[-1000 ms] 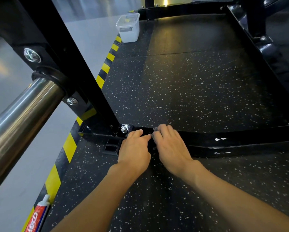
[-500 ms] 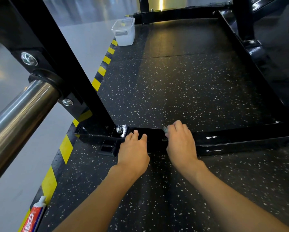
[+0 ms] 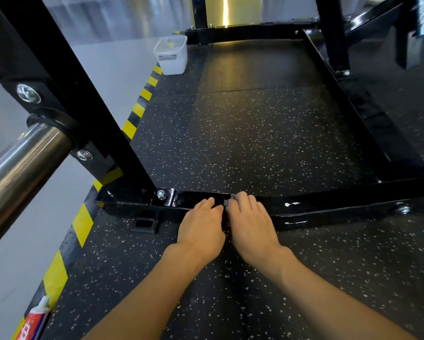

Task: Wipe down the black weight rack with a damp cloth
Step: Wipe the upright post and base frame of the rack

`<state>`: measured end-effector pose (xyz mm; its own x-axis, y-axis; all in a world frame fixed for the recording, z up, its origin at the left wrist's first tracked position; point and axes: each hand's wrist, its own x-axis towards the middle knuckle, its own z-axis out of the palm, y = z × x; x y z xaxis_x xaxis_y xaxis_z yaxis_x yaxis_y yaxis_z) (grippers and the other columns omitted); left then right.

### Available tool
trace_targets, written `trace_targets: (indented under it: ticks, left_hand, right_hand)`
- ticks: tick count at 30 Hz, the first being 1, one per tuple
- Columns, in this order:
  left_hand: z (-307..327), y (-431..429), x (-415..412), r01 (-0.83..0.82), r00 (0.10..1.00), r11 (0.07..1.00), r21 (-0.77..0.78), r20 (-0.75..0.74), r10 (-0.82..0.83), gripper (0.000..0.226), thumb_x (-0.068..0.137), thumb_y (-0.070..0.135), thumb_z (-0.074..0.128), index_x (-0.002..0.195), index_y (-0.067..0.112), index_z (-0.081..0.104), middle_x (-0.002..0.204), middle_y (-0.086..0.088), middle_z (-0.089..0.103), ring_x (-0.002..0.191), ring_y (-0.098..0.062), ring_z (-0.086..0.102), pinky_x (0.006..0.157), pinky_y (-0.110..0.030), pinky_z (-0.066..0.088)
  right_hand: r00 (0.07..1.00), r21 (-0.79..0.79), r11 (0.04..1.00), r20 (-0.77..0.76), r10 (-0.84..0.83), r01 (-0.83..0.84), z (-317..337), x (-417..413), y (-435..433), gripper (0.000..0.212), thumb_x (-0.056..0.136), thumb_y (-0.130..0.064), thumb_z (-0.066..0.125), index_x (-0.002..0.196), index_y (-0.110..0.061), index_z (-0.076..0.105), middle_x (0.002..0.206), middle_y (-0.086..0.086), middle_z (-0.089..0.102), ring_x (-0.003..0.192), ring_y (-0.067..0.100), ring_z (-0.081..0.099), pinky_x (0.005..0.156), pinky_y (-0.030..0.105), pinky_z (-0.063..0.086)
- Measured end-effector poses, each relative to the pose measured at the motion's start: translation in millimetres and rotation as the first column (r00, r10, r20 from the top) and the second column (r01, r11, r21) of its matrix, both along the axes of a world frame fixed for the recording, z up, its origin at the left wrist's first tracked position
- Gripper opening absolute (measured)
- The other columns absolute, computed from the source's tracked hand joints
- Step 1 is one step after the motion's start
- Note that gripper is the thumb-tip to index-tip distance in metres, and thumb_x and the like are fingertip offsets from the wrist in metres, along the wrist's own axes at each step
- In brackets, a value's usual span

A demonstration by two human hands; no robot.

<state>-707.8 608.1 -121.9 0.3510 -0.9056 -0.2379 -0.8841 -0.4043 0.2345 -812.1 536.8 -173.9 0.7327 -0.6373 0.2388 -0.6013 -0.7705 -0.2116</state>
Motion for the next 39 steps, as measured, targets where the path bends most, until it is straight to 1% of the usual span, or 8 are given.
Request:
trace_targets:
  ticks: [8, 12, 17, 21, 26, 30, 35, 39]
  left_hand:
    - [0.4, -8.6, -16.7, 0.004, 0.998, 0.995, 0.101, 0.065, -0.011, 0.062, 0.095, 0.014, 0.048, 0.153, 0.029, 0.032, 0.155, -0.020, 0.028, 0.143, -0.034, 0.027, 0.115, -0.043, 0.033]
    - [2.7, -10.3, -24.1, 0.008, 0.996, 0.995, 0.097, 0.088, -0.016, 0.056, 0.096, 0.016, 0.050, 0.150, 0.021, 0.038, 0.158, -0.015, 0.024, 0.147, -0.034, 0.020, 0.118, -0.043, 0.027]
    - [-2.2, -17.5, -39.0, 0.041, 0.998, 0.999, 0.007, 0.051, -0.041, 0.053, 0.095, 0.015, 0.050, 0.146, 0.007, 0.041, 0.162, -0.010, 0.024, 0.150, -0.022, 0.020, 0.121, -0.035, 0.024]
    - [-1.4, -22.2, -45.5, 0.072, 0.991, 0.994, 0.078, 0.108, -0.080, 0.060, 0.097, 0.019, 0.051, 0.153, 0.019, 0.031, 0.161, -0.016, 0.021, 0.149, -0.031, 0.019, 0.120, -0.040, 0.024]
    - [0.3, -27.1, -50.7, 0.058, 0.987, 0.994, 0.089, 0.146, -0.070, 0.052, 0.096, 0.019, 0.049, 0.147, 0.021, 0.040, 0.153, -0.014, 0.034, 0.142, -0.031, 0.029, 0.117, -0.040, 0.030]
    - [3.4, -29.8, -51.7, 0.054, 0.985, 0.992, 0.114, 0.158, -0.071, 0.051, 0.095, 0.019, 0.050, 0.146, 0.019, 0.043, 0.146, -0.014, 0.040, 0.137, -0.032, 0.035, 0.112, -0.039, 0.034]
    - [7.6, -34.7, -58.3, 0.045, 0.978, 0.991, 0.127, 0.196, -0.069, 0.037, 0.094, 0.018, 0.048, 0.131, 0.017, 0.052, 0.131, -0.013, 0.049, 0.121, -0.031, 0.046, 0.101, -0.039, 0.042]
    - [8.3, -34.5, -55.7, 0.058, 0.975, 0.991, 0.122, 0.207, -0.083, 0.035, 0.094, 0.019, 0.049, 0.129, 0.018, 0.054, 0.128, -0.013, 0.051, 0.119, -0.031, 0.047, 0.098, -0.038, 0.043]
  right_hand:
    - [1.000, 0.009, 1.000, -0.030, -0.010, 0.010, -3.1, -23.3, -5.3, 0.044, 0.068, 0.003, 0.070, 0.110, -0.011, 0.062, 0.104, 0.006, 0.054, 0.089, 0.024, 0.053, 0.076, 0.034, 0.048]
    - [0.956, 0.085, 0.952, -0.023, -0.293, 0.294, 9.2, -34.2, -29.3, 0.037, 0.084, -0.004, 0.062, 0.120, -0.013, 0.060, 0.115, 0.006, 0.053, 0.100, 0.023, 0.052, 0.085, 0.033, 0.046]
    - [0.996, 0.077, 0.997, -0.084, -0.019, 0.026, 4.2, -29.0, -11.6, 0.044, 0.069, -0.007, 0.076, 0.109, -0.015, 0.060, 0.107, 0.003, 0.053, 0.093, 0.023, 0.052, 0.078, 0.033, 0.046]
    - [0.945, 0.103, 0.939, -0.031, -0.327, 0.328, 9.1, -40.5, -32.0, 0.030, 0.088, -0.008, 0.060, 0.118, -0.012, 0.059, 0.115, 0.005, 0.053, 0.100, 0.024, 0.052, 0.085, 0.034, 0.045]
    - [0.994, 0.091, 0.992, -0.082, -0.075, 0.083, 10.1, -40.6, -17.7, 0.038, 0.083, -0.011, 0.066, 0.119, -0.018, 0.058, 0.115, 0.002, 0.051, 0.101, 0.022, 0.051, 0.086, 0.034, 0.045]
    - [0.917, 0.086, 0.913, -0.057, -0.394, 0.398, 10.2, -57.4, -38.3, 0.029, 0.088, -0.011, 0.060, 0.117, -0.014, 0.061, 0.112, 0.004, 0.053, 0.098, 0.023, 0.051, 0.083, 0.034, 0.045]
    - [0.988, 0.069, 0.987, -0.068, -0.141, 0.146, 5.1, -58.4, -25.9, 0.033, 0.084, -0.008, 0.064, 0.116, -0.016, 0.062, 0.110, 0.002, 0.054, 0.095, 0.021, 0.052, 0.082, 0.033, 0.045]
    - [0.907, 0.094, 0.902, -0.031, -0.419, 0.420, 8.5, -69.4, -42.7, 0.028, 0.087, -0.008, 0.058, 0.114, -0.014, 0.064, 0.109, 0.003, 0.054, 0.094, 0.023, 0.052, 0.081, 0.034, 0.043]
